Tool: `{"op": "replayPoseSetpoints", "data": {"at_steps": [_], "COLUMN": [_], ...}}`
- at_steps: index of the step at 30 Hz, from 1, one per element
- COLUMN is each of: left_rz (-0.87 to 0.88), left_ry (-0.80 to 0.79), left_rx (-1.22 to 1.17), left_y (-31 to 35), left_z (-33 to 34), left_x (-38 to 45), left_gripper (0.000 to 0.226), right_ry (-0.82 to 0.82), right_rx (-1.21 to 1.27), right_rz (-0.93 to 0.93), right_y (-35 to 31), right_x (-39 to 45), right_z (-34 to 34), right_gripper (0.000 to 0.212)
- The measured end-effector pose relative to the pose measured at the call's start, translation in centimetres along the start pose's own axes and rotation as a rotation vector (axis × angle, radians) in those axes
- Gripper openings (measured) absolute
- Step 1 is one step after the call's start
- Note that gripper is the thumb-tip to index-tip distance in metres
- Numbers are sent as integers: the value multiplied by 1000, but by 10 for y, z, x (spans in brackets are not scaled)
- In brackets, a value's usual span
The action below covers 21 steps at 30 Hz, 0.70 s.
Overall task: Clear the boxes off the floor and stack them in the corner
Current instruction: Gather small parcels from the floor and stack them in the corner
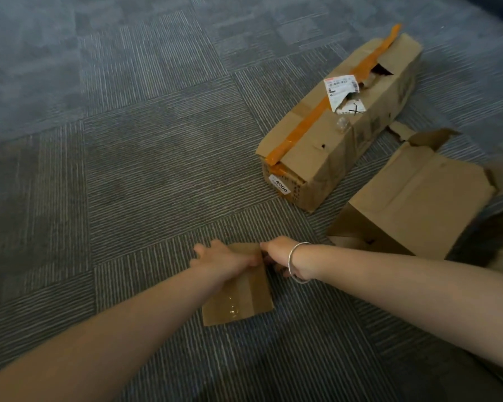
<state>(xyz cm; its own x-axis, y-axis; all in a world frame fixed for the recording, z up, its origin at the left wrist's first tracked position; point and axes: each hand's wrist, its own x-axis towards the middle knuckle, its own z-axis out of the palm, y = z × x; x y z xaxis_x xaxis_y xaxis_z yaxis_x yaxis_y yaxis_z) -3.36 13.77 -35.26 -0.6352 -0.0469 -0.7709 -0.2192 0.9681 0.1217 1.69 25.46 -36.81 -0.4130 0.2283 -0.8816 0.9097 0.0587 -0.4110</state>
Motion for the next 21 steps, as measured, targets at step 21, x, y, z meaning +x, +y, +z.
{"op": "replayPoseSetpoints", "data": {"at_steps": [21], "left_rz": [290], "left_ry": [-356], "left_rx": [-658], "left_y": [35], "left_z": [-32], "left_x": [-18], "left_gripper": [31], "right_ry": [-167], "right_rx": [437], "right_rz": [-100], "right_y": [31], "right_x": [-22], "right_z": [-69], "right_gripper": [75]}}
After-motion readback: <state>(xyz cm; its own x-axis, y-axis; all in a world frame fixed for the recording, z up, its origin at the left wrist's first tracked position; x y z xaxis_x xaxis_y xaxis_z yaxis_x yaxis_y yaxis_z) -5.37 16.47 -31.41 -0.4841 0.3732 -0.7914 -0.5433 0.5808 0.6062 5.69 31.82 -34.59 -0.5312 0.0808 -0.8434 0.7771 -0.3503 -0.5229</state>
